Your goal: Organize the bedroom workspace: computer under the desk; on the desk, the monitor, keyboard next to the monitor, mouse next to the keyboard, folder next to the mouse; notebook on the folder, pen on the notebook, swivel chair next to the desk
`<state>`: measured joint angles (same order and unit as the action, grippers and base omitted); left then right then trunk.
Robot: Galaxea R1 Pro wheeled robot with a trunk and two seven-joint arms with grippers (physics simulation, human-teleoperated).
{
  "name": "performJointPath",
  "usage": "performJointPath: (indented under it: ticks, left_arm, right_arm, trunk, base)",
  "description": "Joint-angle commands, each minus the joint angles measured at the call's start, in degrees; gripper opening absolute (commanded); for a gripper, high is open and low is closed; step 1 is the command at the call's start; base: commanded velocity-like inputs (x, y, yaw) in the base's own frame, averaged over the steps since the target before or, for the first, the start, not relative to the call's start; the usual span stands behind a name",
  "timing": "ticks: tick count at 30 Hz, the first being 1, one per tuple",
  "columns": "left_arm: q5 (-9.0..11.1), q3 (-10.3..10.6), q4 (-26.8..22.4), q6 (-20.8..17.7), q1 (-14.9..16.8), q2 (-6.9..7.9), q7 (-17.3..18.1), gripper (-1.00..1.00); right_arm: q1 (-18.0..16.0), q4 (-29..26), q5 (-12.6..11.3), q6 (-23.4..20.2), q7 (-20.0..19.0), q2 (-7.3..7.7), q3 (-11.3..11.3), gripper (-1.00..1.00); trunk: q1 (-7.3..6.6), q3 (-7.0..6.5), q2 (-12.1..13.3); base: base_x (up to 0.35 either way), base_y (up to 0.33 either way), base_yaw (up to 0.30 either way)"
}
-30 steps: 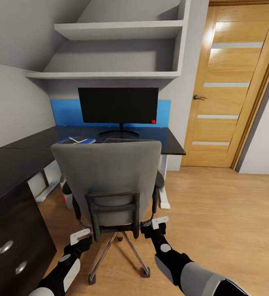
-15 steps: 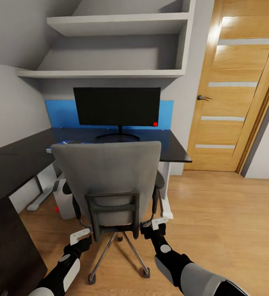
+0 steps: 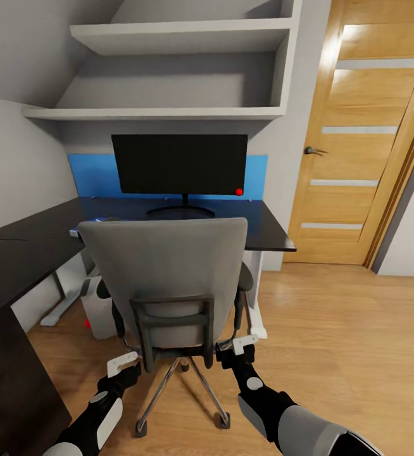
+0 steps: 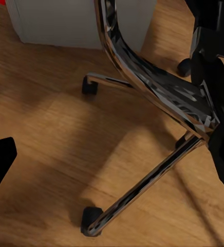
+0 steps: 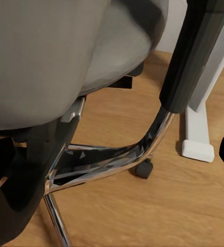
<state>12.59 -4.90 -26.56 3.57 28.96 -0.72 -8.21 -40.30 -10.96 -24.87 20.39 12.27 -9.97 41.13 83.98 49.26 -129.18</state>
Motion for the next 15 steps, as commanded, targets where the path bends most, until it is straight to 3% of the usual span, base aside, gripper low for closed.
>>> performJointPath:
  ticks: [1,10,15]
  left_arm:
    - [0.8,0.2,0.0,0.2,0.0,-0.09,0.3,1.00]
    - [0.8,0.2,0.0,0.2,0.0,-0.13,0.3,1.00]
    - [0.8,0.2,0.0,0.2,0.0,-0.10,0.3,1.00]
  right_arm:
    - [0.0,0.0,0.0,0.0,0.1,-0.03,1.1,1.00]
    - [0.0,0.0,0.0,-0.1,0.1,-0.03,1.2,1.00]
    - [0.0,0.0,0.0,0.0,0.1,-0.03,1.2,1.00]
  trunk:
    - [0.01,0.05,0.0]
    - [0.01,0.05,0.0]
    - [0.01,0.05,0.0]
  base:
    - [0.230,0.000,0.000]
    - [0.278,0.000,0.000]
    - [0.078,0.000,0.000]
